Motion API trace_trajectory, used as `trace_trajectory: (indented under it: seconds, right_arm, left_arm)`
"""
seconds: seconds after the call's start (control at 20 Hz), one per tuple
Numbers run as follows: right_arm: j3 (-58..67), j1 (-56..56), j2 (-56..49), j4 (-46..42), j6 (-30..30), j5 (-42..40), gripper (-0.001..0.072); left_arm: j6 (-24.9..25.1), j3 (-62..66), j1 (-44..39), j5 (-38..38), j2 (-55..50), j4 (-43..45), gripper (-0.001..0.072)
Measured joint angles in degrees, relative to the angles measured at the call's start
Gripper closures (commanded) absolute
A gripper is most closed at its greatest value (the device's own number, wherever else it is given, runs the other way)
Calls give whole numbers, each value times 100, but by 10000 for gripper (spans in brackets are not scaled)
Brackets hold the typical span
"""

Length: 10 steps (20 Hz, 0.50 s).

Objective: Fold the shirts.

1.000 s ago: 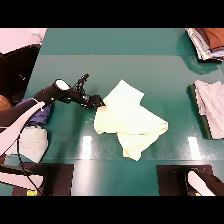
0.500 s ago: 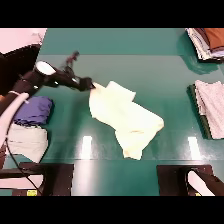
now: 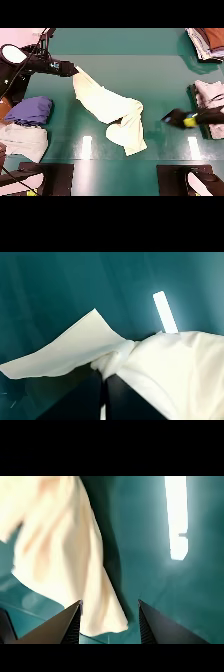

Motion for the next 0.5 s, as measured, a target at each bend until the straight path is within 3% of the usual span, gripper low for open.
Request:
trace_trajectory:
  seconds: [0.15, 0.2, 0.3, 0.4, 0.5]
  right_arm:
    - [-614, 887, -485, 166, 0, -448, 312]
    - [-682, 1147, -686, 210, 0, -577, 390]
    - [-684, 1543, -1064, 229, -9, -691, 443]
    - [-564, 1834, -1410, 284, -68, -728, 692]
    - [-354, 1991, -1652, 201, -144, -765, 700]
  left_arm:
    - [-2, 13, 17, -9, 24, 79, 685]
    - [-2, 15, 17, -7, 31, 83, 685]
    - [-4, 15, 22, -20, 33, 116, 685]
    - [-4, 15, 22, -46, 35, 122, 685]
    - [-7, 31, 22, -83, 35, 129, 685]
